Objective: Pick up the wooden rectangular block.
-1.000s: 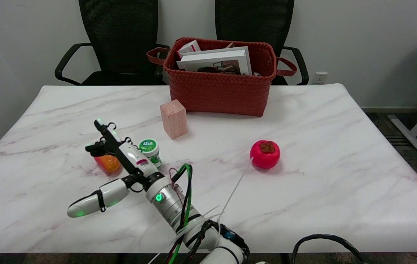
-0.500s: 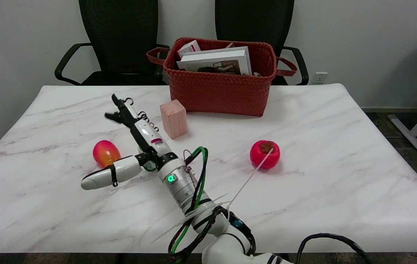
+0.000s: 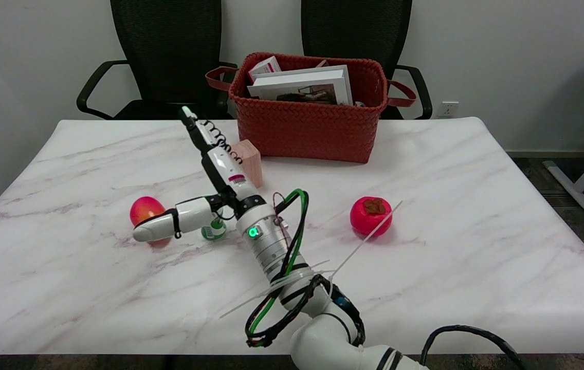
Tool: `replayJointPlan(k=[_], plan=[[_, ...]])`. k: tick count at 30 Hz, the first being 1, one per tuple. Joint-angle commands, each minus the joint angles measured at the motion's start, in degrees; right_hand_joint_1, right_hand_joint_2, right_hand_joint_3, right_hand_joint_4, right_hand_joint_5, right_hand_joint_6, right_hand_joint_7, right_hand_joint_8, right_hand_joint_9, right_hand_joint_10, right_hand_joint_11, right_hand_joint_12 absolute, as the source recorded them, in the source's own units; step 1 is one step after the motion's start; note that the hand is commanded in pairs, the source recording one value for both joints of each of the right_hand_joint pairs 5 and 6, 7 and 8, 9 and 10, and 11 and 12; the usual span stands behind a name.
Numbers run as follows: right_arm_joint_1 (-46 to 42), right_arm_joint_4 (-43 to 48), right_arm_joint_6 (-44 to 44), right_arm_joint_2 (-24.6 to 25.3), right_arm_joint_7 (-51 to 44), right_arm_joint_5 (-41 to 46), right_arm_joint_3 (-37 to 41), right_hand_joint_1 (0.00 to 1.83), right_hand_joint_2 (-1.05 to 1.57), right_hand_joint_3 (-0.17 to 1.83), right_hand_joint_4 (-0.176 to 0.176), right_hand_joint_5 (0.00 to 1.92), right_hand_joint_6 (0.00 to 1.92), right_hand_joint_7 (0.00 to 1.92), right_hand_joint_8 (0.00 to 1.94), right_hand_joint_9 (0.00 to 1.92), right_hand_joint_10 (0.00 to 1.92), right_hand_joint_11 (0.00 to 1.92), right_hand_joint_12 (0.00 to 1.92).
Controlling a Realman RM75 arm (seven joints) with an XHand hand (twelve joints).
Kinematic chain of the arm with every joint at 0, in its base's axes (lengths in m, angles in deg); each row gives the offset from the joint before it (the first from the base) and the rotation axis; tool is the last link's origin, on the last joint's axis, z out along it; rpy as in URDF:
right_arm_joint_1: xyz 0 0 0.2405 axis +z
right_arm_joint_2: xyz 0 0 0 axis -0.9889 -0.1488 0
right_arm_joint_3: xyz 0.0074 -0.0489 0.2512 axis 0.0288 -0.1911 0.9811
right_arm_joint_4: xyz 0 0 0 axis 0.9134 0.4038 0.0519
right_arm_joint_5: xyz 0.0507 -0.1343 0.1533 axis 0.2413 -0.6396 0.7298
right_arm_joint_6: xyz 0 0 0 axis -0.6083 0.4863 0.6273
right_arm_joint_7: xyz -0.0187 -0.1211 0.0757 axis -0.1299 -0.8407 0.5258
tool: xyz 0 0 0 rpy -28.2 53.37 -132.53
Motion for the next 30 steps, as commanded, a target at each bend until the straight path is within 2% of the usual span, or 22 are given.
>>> replayJointPlan(k=[1,14,18,23,30], plan=[[0.0,2.4,-3.4,-1.6,-11.9,2.4,5.1,0.98,0.13,-0.05,0.0,0.0,0.0,0.0,0.0,0.0,0.0,0.0,0.0],[0.3,3.0,-7.2,-4.9,-24.8,15.0,4.4,0.99,0.13,-0.06,0.0,0.0,0.0,0.15,0.15,0.23,0.23,0.0,0.0],[1.6,2.6,-8.1,-4.7,-26.6,23.0,4.1,0.99,0.13,-0.05,0.0,0.0,0.0,0.24,0.24,0.31,0.31,0.0,0.0],[4.3,0.8,-12.5,-4.9,-30.6,29.1,1.9,0.97,0.14,-0.03,0.0,0.0,0.0,0.37,0.37,0.39,0.39,0.15,0.15],[9.2,-2.5,-17.9,-4.9,-31.2,37.4,-1.5,0.92,0.2,-0.02,0.0,0.0,0.0,0.41,0.41,0.42,0.42,0.18,0.18]])
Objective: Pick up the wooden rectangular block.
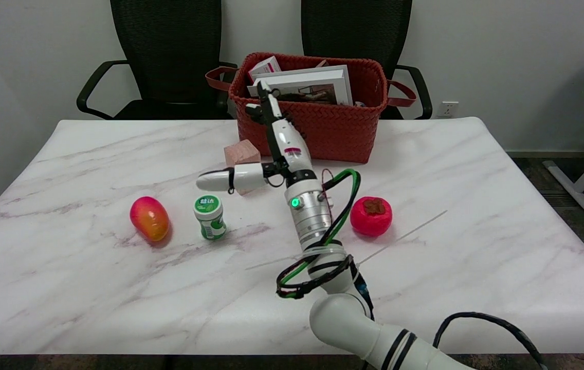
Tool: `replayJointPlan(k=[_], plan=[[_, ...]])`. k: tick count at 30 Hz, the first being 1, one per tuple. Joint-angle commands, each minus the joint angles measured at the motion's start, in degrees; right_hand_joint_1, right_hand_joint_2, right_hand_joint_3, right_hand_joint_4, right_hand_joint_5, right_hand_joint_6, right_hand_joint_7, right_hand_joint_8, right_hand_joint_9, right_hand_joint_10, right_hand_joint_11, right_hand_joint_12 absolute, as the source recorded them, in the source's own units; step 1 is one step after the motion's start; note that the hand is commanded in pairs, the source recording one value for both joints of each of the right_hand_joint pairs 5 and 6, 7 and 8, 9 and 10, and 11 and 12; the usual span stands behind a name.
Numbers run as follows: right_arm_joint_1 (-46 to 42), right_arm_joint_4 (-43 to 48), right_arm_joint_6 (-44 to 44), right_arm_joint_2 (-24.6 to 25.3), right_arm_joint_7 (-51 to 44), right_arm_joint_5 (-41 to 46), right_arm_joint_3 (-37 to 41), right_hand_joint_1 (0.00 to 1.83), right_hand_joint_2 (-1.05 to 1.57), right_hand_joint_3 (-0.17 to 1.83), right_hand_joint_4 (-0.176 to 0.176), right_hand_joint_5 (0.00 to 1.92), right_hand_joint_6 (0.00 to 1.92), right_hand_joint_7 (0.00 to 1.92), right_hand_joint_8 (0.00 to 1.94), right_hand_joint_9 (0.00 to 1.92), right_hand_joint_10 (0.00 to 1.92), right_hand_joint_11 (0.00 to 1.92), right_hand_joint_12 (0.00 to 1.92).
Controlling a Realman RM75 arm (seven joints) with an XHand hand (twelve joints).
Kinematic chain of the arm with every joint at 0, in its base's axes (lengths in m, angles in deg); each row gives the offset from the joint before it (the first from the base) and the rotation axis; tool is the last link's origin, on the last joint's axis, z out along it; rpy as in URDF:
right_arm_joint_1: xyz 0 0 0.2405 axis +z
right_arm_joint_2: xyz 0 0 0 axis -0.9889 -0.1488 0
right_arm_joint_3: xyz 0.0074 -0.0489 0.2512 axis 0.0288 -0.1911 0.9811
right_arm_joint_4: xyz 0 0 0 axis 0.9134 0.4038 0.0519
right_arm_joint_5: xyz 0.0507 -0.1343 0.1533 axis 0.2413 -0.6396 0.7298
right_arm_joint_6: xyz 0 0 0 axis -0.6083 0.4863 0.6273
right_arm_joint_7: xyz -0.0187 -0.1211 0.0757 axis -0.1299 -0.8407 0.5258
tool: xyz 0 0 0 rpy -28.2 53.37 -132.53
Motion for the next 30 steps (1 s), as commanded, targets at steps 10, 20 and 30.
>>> replayJointPlan(k=[10,20,30], plan=[[10.7,-8.2,-11.0,-0.6,-8.9,26.1,-6.4,0.91,0.27,-0.01,0.0,0.0,0.0,0.39,0.39,0.39,0.39,0.03,0.03],[10.3,-6.2,-14.1,-0.5,-8.9,29.1,-7.2,0.88,0.33,-0.03,0.0,0.0,0.0,0.39,0.39,0.38,0.38,0.03,0.03],[10.0,-4.8,-14.9,-0.5,-9.9,34.8,-10.2,0.87,0.36,-0.03,0.0,0.0,0.0,0.4,0.4,0.4,0.4,0.05,0.05]])
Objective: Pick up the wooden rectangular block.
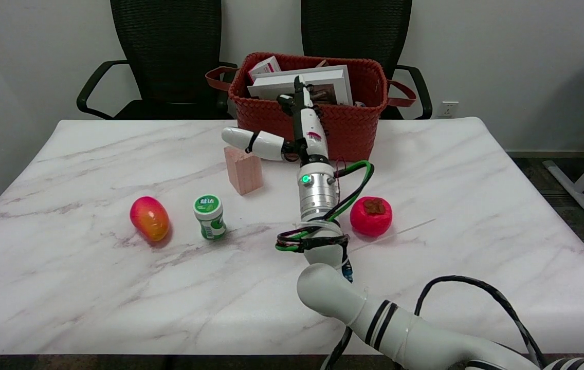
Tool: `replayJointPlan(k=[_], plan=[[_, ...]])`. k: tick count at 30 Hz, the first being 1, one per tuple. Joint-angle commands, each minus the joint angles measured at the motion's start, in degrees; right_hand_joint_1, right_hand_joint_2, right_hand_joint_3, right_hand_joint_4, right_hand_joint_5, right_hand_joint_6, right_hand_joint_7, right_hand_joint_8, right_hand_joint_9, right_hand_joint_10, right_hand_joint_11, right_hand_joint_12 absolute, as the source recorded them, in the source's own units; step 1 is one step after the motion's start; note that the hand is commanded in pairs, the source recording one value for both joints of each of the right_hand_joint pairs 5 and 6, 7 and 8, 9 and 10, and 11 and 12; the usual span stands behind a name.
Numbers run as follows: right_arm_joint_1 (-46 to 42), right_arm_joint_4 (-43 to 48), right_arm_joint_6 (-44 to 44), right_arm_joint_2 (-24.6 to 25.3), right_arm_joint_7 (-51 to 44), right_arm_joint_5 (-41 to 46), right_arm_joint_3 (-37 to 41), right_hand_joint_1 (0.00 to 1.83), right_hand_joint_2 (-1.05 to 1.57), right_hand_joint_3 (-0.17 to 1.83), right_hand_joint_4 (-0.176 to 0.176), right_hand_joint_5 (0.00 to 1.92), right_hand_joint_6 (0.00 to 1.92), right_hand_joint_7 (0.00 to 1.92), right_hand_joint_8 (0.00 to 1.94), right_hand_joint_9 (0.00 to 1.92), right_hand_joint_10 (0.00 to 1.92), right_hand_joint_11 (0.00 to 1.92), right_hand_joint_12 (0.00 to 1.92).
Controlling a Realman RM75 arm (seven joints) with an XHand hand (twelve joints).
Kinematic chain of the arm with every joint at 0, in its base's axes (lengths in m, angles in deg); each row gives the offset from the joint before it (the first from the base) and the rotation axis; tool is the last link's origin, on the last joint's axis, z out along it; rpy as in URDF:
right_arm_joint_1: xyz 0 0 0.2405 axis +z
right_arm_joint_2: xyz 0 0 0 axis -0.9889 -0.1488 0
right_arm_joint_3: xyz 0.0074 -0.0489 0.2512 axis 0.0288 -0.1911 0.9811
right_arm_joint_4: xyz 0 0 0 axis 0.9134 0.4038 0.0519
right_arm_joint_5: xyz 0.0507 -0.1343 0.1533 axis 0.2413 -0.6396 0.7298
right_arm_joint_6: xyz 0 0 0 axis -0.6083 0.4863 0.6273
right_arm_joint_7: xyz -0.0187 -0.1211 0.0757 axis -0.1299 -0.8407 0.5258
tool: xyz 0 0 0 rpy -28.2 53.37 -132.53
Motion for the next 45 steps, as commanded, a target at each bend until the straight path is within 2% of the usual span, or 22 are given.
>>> replayJointPlan(k=[1,5,12,19,27,29,34,39,45], plan=[[0.8,1.1,-3.0,0.1,-2.2,9.9,-4.2,0.87,0.36,-0.04,0.0,0.0,0.0,0.4,0.4,0.4,0.4,0.05,0.05],[0.9,-0.2,-2.6,0.1,-2.3,10.1,-4.8,0.87,0.37,-0.04,0.0,0.0,0.0,0.4,0.4,0.41,0.41,0.09,0.09],[1.9,-2.1,-1.1,0.4,-1.9,11.3,-5.4,0.86,0.4,-0.02,0.0,0.0,0.0,0.4,0.4,0.39,0.39,0.0,0.0],[1.9,-2.9,-0.2,0.4,-1.8,12.6,-5.4,0.86,0.39,-0.01,0.0,0.0,0.0,0.38,0.38,0.33,0.33,0.0,0.0],[2.1,-4.4,3.1,0.3,-1.7,14.0,-4.9,0.87,0.36,0.0,0.0,0.0,0.0,0.27,0.27,0.25,0.25,0.0,0.0],[2.2,-4.7,3.4,0.3,-1.7,14.1,-4.8,0.87,0.34,0.0,0.0,0.0,0.0,0.13,0.13,0.14,0.14,0.0,0.0],[2.4,-5.0,4.2,0.2,-1.7,15.9,-4.8,0.88,0.31,0.0,0.0,0.0,0.0,0.01,0.01,0.06,0.06,0.0,0.0],[3.1,-6.3,4.6,0.3,-1.6,15.9,-4.7,0.88,0.3,-0.05,0.0,0.0,0.0,0.0,0.0,0.0,0.0,0.0,0.0],[4.5,-9.0,4.9,0.6,-1.5,15.9,-5.1,0.88,0.31,-0.07,0.0,0.0,0.0,0.0,0.0,0.02,0.02,0.0,0.0]])
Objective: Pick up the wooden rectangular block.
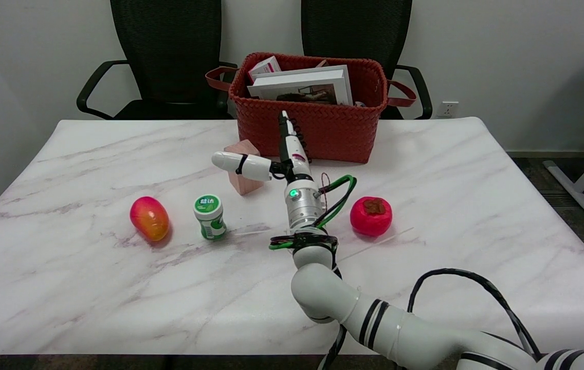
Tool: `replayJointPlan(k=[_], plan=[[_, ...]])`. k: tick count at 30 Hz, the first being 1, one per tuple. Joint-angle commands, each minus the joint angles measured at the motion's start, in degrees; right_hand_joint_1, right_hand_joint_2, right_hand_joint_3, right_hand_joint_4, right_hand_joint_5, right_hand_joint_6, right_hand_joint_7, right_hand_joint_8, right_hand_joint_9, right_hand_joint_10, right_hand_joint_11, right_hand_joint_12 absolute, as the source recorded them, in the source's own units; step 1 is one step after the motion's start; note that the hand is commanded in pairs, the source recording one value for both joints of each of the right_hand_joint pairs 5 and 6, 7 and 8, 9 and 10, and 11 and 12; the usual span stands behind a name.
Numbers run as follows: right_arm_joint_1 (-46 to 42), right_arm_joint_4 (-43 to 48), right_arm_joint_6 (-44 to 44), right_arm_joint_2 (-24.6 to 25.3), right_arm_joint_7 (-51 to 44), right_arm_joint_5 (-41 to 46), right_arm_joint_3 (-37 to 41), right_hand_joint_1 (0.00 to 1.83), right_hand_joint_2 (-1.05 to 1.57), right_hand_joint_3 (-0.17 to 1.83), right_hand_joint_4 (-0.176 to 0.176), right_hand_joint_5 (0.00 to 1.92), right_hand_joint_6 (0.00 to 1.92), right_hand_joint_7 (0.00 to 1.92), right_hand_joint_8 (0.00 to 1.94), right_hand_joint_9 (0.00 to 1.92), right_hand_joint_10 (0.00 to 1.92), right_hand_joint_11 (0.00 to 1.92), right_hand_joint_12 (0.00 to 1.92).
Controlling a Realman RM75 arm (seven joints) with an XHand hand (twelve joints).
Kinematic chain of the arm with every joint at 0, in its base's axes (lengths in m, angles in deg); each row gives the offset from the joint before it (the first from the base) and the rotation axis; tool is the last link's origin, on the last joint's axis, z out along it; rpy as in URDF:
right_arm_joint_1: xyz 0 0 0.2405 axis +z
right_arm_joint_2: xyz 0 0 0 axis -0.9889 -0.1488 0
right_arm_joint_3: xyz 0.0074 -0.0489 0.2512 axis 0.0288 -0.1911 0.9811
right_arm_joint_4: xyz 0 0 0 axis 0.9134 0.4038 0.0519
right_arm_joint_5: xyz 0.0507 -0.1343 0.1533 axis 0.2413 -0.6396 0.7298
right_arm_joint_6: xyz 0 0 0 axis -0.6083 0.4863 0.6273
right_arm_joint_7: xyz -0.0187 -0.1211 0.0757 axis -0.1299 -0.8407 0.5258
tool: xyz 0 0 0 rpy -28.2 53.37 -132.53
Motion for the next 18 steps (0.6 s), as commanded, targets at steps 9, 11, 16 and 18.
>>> replayJointPlan(k=[9,11,16,18], plan=[[4.0,-8.6,4.2,0.6,3.5,1.8,-0.3,0.88,0.32,-0.09,0.0,0.0,0.0,0.04,0.04,0.13,0.13,0.0,0.0],[4.4,-9.4,4.5,0.9,4.3,1.8,-0.5,0.88,0.33,-0.1,0.0,0.0,0.0,0.07,0.07,0.15,0.15,0.0,0.0],[4.9,-11.2,5.5,1.0,5.1,1.8,-0.4,0.88,0.34,-0.1,0.0,0.0,0.0,0.12,0.12,0.18,0.18,0.0,0.0],[5.1,-11.9,5.8,1.0,5.8,1.8,-0.4,0.88,0.34,-0.1,0.0,0.0,0.0,0.13,0.13,0.18,0.18,0.0,0.0]])
